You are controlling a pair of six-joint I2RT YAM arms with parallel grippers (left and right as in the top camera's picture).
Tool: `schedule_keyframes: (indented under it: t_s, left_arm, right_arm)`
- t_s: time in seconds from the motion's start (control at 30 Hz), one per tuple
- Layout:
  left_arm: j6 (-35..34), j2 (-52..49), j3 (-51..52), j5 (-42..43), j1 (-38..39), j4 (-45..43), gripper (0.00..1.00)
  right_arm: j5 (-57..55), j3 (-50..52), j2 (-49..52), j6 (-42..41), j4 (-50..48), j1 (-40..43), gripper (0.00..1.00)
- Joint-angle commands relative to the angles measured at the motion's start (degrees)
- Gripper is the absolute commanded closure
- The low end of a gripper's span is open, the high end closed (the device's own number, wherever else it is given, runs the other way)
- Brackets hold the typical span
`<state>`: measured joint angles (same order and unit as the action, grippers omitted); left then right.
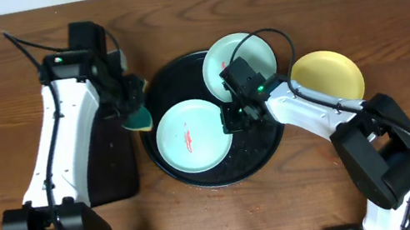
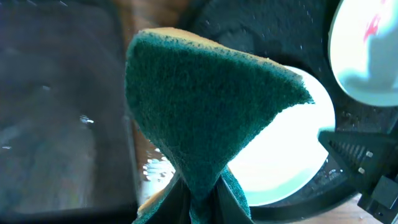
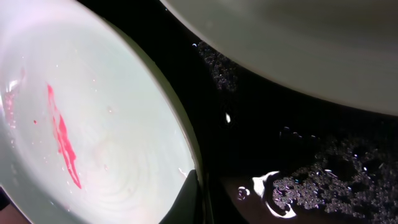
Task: Clean dirty plates on tray and stack at the side
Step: 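Scrub the pale green plate with the sponge in the left gripper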
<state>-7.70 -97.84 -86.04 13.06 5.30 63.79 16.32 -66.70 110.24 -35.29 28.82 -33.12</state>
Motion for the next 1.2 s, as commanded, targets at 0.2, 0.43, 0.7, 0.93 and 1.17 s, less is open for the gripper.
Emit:
schedule_keyframes:
  t_s: [0.2,0.43,0.7,0.93,1.17]
  left_arm:
    - [-8.2,-0.3,10.1,3.0,7.6,-9.8,0.93]
    - [-14.5,-2.2,14.7,-5.0,12.2,-15.1,0.92]
    - [-15.6,-9.4,14.7,-6.1,13.0,-15.3,0.93]
    - [-15.3,-12.3,14.7,0.0,15.0,-15.3,0.93]
    - [-9.7,-12.2,14.7,11.0,18.8,-19.1,0.93]
  right_arm:
    - [-0.1,-0.7,1.4,0.2,-0.2,0.2,0.99]
    - [0.3,-0.7,1.4,0.2,-0.4,0.2,0.99]
    - [0.3,-0.7,1.4,0.2,-0.8,0.2,0.99]
    - [0.3,-0.7,1.4,0.2,-0.8,0.2,0.99]
    - [0.3,-0.7,1.4,0.2,-0.7,0.2,0.99]
